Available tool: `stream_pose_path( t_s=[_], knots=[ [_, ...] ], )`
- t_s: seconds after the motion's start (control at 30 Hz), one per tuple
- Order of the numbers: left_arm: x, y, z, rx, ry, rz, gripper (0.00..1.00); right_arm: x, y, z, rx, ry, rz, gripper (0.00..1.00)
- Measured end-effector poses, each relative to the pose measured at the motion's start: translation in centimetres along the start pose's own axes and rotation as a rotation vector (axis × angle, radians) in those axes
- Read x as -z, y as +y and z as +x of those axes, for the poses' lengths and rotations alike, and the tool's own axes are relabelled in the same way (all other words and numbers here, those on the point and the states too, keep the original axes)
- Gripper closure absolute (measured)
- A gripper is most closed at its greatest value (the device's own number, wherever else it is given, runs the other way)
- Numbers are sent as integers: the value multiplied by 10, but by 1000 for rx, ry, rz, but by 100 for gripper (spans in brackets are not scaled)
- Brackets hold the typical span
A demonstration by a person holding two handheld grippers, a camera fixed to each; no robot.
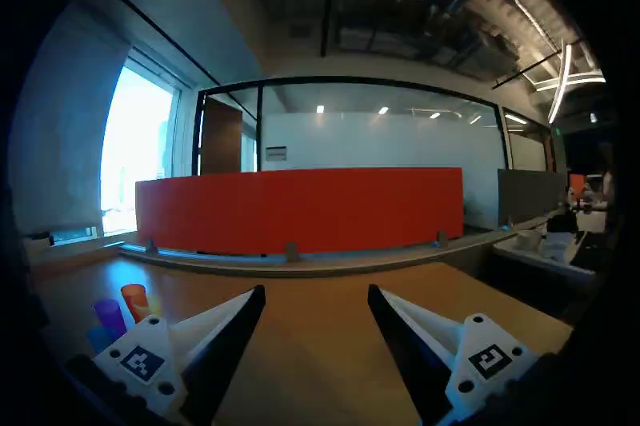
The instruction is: Pour water
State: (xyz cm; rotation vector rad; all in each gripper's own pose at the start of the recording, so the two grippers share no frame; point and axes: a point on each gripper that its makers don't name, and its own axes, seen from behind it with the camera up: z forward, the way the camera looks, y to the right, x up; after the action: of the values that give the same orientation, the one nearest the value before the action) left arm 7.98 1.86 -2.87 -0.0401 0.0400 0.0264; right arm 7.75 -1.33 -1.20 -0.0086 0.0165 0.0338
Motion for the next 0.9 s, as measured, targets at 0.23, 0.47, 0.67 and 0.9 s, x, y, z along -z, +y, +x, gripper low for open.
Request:
stream_pose_path(
  t_s=[0.23,0.47,0.67,0.9],
  knots=[
    [-2,-7,-2,-7,8,55,11,4,3,-3,15,-26,-6,1],
    [-5,-4,-6,6,28,71,11,8,7,4,18,-26,-16,1],
    [-8,-3,-16,-8,32,74,11,10,10,6,25,-30,-31,0],
    [-11,-6,-34,-25,23,84,11,9,9,3,25,-37,-40,0]
  ],
)
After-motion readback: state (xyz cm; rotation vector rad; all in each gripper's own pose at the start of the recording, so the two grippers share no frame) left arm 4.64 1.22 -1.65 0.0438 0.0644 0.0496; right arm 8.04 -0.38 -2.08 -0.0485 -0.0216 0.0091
